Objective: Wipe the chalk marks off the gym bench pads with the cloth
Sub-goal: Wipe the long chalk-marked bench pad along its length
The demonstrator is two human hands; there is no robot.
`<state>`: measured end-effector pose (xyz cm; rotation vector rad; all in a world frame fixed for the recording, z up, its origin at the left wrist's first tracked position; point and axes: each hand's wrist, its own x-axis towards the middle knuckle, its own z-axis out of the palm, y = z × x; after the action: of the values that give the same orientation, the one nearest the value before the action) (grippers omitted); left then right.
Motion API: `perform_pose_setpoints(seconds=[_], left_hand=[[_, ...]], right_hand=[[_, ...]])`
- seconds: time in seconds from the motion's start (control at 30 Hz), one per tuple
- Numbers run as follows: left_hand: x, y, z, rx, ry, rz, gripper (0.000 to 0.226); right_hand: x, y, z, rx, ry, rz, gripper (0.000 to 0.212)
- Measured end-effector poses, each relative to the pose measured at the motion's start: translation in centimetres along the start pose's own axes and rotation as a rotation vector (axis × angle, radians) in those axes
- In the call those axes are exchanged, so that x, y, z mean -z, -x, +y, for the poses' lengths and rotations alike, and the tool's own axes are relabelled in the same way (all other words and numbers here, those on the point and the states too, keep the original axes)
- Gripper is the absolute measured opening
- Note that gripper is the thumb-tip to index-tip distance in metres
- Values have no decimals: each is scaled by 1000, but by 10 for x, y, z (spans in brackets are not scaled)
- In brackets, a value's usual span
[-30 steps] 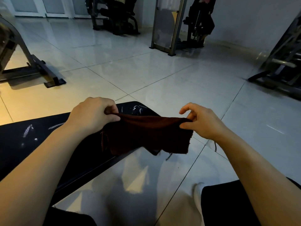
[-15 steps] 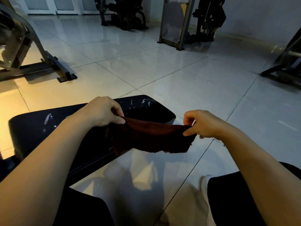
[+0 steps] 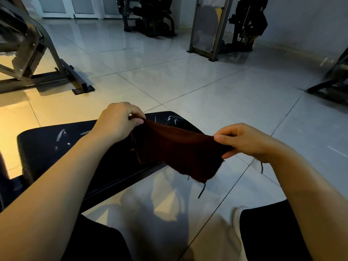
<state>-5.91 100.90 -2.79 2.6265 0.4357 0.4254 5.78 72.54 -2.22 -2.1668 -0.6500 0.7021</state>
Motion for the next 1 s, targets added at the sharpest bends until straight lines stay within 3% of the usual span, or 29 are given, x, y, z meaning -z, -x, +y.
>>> perform_pose_setpoints(seconds=[0.33,0.53,0.63,0.7,0.77,0.9,1.0], left_hand=[[1,0,9,8,250,9,15],[-2,3,9,30,68,-71,11],[-3,3,11,91,187,-126,13],[0,4,10,104,197,-138,14],[9,8,9,102,106,-133,13],[33,15,11,-2,-154,102,13],[22,3,-1,-12,-304,82,14]], right_hand=[[2,-1,3,21,186,115,12],[-3,-1,0,62,479,295,12],[-6,-5,2,92,621,367,3],[-6,-5,3,51,533,314,2],[-9,-2,1,-11,354,149,1],[-20,2,-7,-17,93,-215,5],[-39,-13,-9,-27,30,-286,6]])
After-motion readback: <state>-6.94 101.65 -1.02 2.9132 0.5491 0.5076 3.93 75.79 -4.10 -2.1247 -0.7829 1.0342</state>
